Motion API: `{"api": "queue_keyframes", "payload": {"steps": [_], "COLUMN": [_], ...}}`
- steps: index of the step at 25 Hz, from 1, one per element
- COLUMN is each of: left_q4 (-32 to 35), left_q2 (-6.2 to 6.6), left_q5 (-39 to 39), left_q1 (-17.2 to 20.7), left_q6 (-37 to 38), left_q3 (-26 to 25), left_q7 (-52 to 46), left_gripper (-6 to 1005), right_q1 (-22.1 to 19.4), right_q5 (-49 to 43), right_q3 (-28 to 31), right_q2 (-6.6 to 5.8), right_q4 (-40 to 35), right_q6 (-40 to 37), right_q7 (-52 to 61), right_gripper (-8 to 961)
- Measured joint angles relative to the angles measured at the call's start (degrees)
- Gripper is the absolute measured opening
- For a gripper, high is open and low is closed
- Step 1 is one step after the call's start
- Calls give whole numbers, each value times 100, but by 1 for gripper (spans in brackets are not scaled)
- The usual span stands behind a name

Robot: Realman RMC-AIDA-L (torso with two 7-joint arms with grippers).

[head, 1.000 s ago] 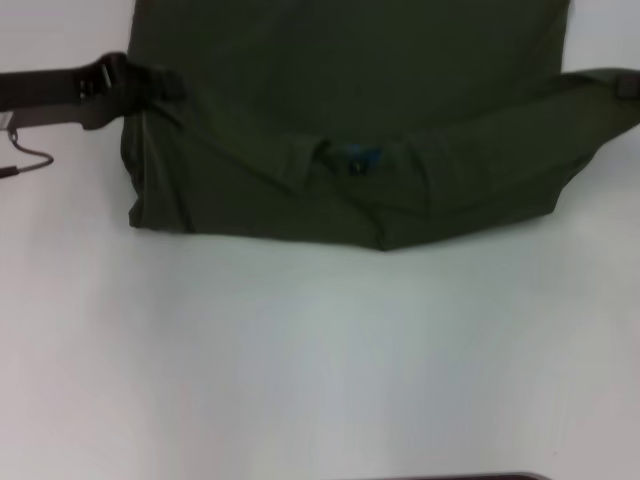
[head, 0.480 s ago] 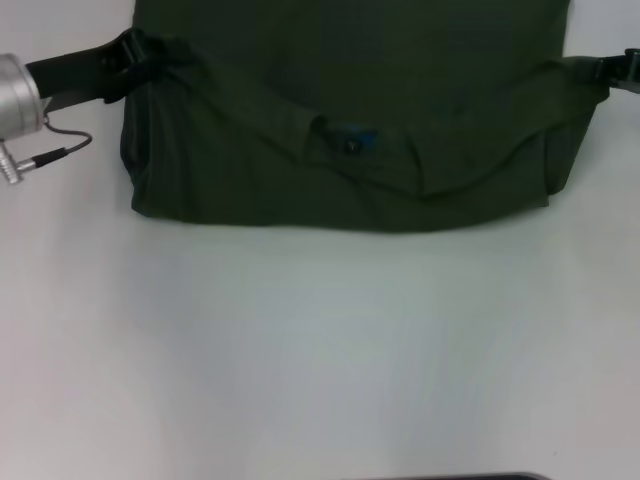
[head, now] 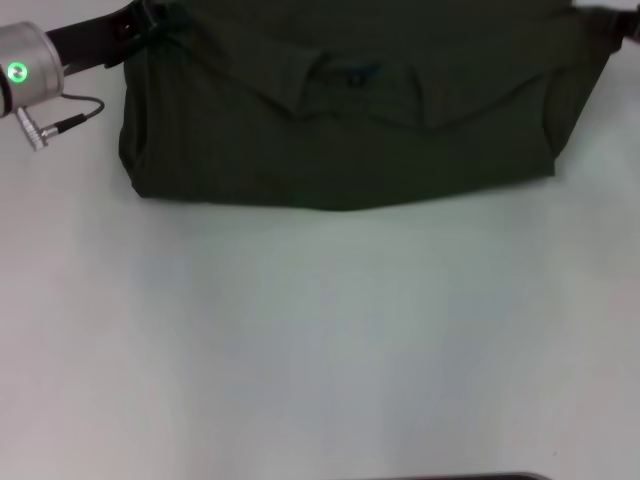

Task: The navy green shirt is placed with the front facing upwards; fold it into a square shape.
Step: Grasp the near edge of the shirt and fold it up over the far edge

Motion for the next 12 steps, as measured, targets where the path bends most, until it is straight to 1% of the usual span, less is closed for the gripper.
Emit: {"api": "queue_keyframes", "payload": {"steps": [3, 5, 8, 12], "left_q4": [-8, -26, -67, -70], "left_q2": [-20, -36, -64, -94], "left_q5": [-7, -7, -7, -7], "left_q1": [-67, -109, -167, -200], "left_q6": [-378, -607, -948, -1235], "left_q3": [239, 399, 613, 769], "left_q7": [0, -2, -2, 72], "left_gripper": [17, 18, 18, 19], "right_q1": [116, 211, 335, 467], "right_q5": [140, 153, 155, 156], "right_q3": [-18, -76, -273, -622], "right_q2": [-3, 18, 52, 101], "right_q4": [31, 105, 286, 488], "right_q6": [306, 503, 938, 1644], "right_q7": [-171, -281, -442, -507], "right_gripper": [27, 27, 27, 28]}}
